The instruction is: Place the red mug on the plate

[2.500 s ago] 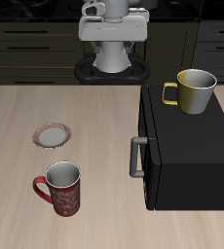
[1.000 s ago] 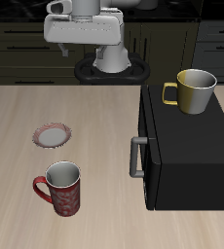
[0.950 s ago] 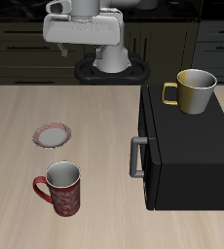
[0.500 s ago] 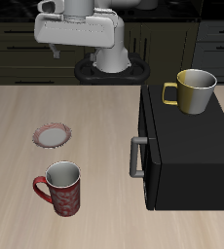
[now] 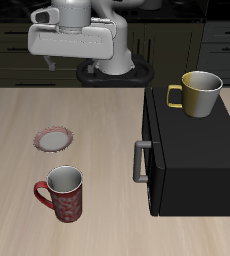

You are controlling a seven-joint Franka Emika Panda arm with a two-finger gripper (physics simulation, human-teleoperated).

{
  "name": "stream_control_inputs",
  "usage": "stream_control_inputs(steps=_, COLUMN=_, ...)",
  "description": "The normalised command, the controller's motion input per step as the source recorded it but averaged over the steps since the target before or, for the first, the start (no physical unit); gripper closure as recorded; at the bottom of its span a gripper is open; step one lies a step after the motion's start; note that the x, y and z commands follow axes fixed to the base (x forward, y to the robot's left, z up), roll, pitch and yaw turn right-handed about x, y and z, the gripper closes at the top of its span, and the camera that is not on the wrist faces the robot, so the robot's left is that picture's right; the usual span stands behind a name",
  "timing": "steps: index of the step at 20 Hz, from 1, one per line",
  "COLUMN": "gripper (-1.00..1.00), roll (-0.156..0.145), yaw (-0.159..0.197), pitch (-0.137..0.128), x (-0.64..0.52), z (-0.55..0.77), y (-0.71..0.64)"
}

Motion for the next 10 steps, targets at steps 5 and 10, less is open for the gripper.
stream_control_inputs(steps=5, gripper=-1.00, roll=0.009, yaw=0.026, pitch=0.006, x=0.29, z=-0.08, y=0.04)
stream_control_inputs(steps=10, gripper=-1.00, roll=-0.007, yaw=0.012, pitch=0.024, x=0.29, z=-0.15, y=0.05)
